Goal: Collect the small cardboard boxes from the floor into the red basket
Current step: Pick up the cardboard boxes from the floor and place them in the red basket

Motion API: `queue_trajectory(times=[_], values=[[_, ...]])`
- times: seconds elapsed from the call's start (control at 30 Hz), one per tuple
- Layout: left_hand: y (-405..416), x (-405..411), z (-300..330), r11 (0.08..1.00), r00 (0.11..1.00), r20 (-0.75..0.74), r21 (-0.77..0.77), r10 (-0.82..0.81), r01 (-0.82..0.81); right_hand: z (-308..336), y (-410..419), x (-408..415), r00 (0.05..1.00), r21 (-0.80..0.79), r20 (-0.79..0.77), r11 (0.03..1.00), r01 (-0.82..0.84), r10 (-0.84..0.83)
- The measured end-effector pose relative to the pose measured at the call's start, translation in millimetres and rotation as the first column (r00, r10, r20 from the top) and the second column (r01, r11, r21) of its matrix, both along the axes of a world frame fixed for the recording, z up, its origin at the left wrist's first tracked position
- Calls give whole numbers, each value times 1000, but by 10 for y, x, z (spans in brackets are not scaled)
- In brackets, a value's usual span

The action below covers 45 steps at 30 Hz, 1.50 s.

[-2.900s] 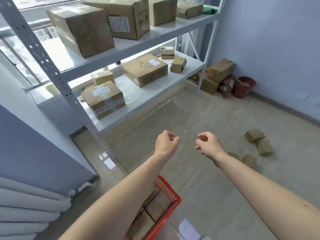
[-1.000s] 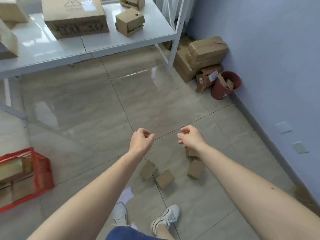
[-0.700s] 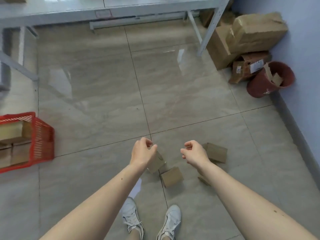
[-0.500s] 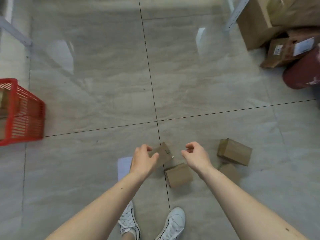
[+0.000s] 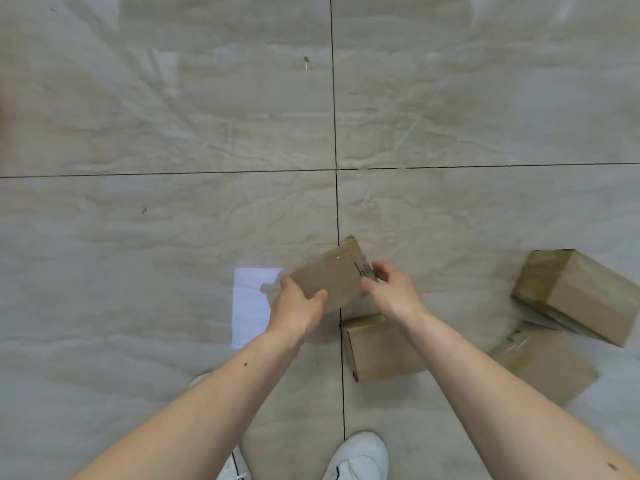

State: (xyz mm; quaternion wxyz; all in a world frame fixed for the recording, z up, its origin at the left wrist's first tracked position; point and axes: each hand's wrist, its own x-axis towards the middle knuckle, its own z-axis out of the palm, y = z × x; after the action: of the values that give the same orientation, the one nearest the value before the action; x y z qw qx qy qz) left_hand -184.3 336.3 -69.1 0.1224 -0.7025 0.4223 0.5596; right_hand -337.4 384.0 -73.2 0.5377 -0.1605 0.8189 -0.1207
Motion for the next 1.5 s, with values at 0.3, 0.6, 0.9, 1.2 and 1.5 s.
queue_trajectory(times=[0.3,0.6,0.9,1.2,1.5], values=[[-140,-66,432,998,998,-19,4,60,-60,461,-118,8,1000,-4,-17,1000,-2,2],[-765,-165,2378,981,996,-88,-190,30,-47,2381,-599,-108,996,-124,-56,990,63,-71],[-1055,138,4621,897,998,-44,-438,41,-56,4637,-963,217,990,-288,-103,955,67,-100],[-760,978,5906,847,986,20,-516,165,-131,5934,-962,941,990,-323,-114,940,-115,82],[-874,2302,6504,797,969,-47,-560,244,-228,6548,-1214,2188,960,-367,-138,887,-279,245]])
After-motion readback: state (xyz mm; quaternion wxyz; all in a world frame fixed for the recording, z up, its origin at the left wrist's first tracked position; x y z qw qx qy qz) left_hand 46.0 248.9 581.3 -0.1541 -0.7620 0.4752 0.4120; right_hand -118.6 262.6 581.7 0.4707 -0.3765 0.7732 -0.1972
